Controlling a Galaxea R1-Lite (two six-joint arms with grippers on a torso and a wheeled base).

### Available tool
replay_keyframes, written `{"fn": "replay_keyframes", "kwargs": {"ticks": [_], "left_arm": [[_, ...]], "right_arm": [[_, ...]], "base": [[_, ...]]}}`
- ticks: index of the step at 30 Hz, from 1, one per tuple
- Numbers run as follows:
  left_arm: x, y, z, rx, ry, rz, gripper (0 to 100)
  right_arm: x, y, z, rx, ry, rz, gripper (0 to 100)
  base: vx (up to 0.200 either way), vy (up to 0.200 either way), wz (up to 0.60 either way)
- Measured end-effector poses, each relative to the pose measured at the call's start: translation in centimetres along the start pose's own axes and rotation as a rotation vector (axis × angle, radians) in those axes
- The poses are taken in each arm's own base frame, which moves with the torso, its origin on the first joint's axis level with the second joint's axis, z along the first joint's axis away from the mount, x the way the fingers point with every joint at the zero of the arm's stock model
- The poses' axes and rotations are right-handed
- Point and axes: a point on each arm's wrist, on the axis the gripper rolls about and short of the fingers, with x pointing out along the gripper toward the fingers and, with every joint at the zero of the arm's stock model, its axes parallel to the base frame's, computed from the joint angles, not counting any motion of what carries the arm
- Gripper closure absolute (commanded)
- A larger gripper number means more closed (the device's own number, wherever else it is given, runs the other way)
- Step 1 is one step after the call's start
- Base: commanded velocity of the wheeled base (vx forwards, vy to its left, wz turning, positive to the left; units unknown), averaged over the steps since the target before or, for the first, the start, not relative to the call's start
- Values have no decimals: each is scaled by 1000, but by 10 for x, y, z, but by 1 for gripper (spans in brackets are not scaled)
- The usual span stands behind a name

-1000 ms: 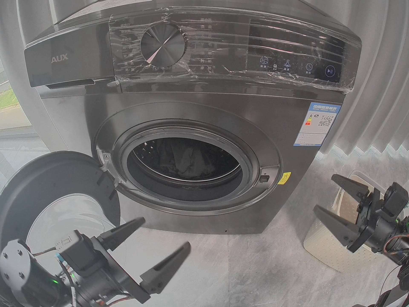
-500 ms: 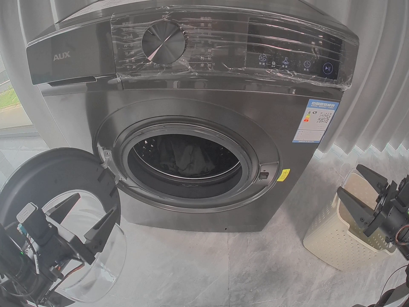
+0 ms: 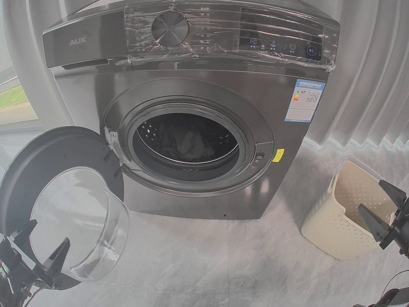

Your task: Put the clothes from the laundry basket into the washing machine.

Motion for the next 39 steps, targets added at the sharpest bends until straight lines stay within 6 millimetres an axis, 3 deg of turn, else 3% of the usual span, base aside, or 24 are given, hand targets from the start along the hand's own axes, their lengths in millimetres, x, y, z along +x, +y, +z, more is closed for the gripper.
{"fn": "replay_keyframes", "kwargs": {"ticks": [9, 15, 20, 25, 32, 39], "left_arm": [[-27, 11, -6, -17, -97, 113, 0], [-37, 13, -11, -14, -131, 176, 0], [-49, 13, -26, 6, -95, 191, 0], [-57, 12, -40, 7, -57, 202, 0], [-62, 13, -45, -5, -75, 232, 0], [-63, 13, -47, -7, -71, 242, 0]], "right_arm": [[-45, 4, -4, -20, -24, -83, 0], [-75, 12, -14, -36, -61, -112, 0], [-95, 19, -27, -55, -70, -148, 0], [-104, 22, -36, -66, -69, -179, 0], [-111, 26, -58, -35, 62, -246, 0], [-113, 28, -59, -36, 25, -238, 0]], "base": [[-67, 0, 0], [-200, 0, 0], [0, 0, 0], [0, 0, 0], [-86, 0, 0], [0, 0, 0]]}}
